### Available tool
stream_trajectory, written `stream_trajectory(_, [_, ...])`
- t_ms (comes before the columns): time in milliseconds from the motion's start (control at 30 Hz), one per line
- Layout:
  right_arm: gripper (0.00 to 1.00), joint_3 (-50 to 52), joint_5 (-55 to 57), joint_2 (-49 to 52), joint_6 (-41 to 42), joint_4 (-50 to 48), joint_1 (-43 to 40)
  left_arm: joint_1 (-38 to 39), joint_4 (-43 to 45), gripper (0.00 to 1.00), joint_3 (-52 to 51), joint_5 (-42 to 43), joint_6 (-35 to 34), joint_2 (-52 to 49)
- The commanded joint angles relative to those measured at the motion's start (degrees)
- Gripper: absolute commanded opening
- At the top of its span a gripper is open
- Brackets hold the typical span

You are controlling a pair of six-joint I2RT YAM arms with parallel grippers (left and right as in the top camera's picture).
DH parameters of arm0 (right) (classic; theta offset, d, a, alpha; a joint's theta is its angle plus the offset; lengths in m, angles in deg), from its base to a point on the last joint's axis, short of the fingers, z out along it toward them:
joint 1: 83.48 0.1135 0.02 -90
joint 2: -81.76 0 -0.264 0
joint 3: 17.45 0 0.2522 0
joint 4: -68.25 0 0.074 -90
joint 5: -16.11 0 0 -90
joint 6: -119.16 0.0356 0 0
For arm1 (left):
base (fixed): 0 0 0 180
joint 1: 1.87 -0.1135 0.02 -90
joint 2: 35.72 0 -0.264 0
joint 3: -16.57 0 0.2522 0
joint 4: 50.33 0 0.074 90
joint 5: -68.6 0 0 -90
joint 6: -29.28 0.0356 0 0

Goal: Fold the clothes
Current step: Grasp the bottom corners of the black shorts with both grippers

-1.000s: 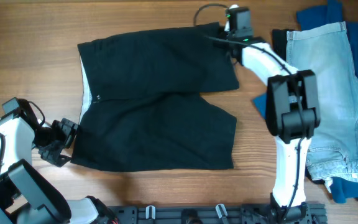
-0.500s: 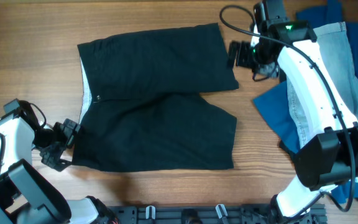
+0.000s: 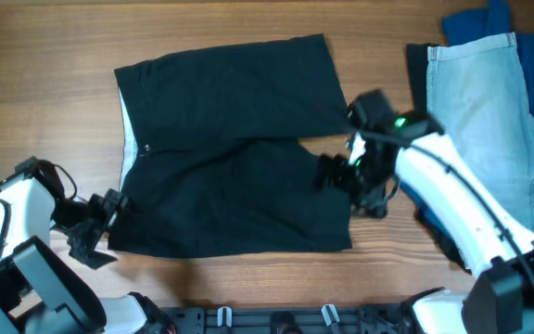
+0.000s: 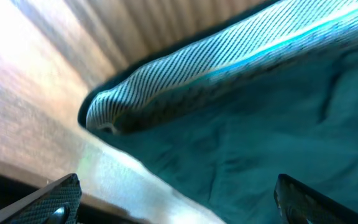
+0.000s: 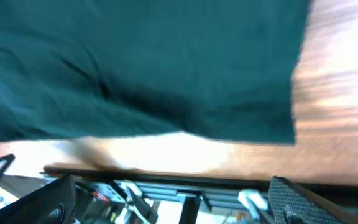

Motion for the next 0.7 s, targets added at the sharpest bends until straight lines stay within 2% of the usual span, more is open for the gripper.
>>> stream_trajectory(0, [1.00, 5.7, -2.2, -4.1, 15.4, -2.9, 4.3, 0.2, -1.0, 1.00, -1.2, 3.7, -0.3, 0.2])
stream_trajectory(100, [1.00, 11.7, -1.9, -5.1, 24.9, -5.4, 5.7, 0.2, -0.1, 1.00, -1.2, 3.9, -0.3, 0.2])
stream_trajectory(167, [0.98, 18.9, -2.2, -5.1, 30.7, -13.3, 5.7, 0.2, 1.3, 1.00, -1.2, 3.9, -0.3, 0.2])
stream_trajectory(267, [0.97, 24.2, -3.0, -5.1, 33.4, -18.7, 5.6, 0.2, 1.3, 1.00, -1.2, 3.9, -0.3, 0.2])
stream_trajectory(367, [0.91, 28.0, -0.5, -5.1, 36.4, -22.5, 5.6, 0.2, 2.2, 1.00, -2.6, 3.9, -0.3, 0.2])
stream_trajectory(433, [0.72, 28.3, 2.5, -5.1, 37.2, -23.3, 5.6, 0.2, 4.3, 1.00, -4.3, 3.9, -0.3, 0.2])
stream_trajectory(467, [0.59, 28.3, 3.2, -5.1, 37.2, -23.7, 5.6, 0.2, 5.2, 1.00, -5.0, 3.9, -0.3, 0.2])
stream_trajectory(533, [0.14, 28.3, 4.6, -5.1, 36.5, -25.9, 5.6, 0.2, 7.0, 1.00, -6.2, 3.9, -0.3, 0.2])
stream_trajectory(567, [0.08, 28.3, 4.9, -5.1, 35.9, -26.5, 5.6, 0.2, 7.3, 1.00, -6.2, 3.9, -0.3, 0.2])
stream_trajectory(667, [0.08, 28.3, 5.7, -5.1, 34.4, -27.3, 5.3, 0.2, 7.5, 1.00, -6.2, 3.9, -0.3, 0.2])
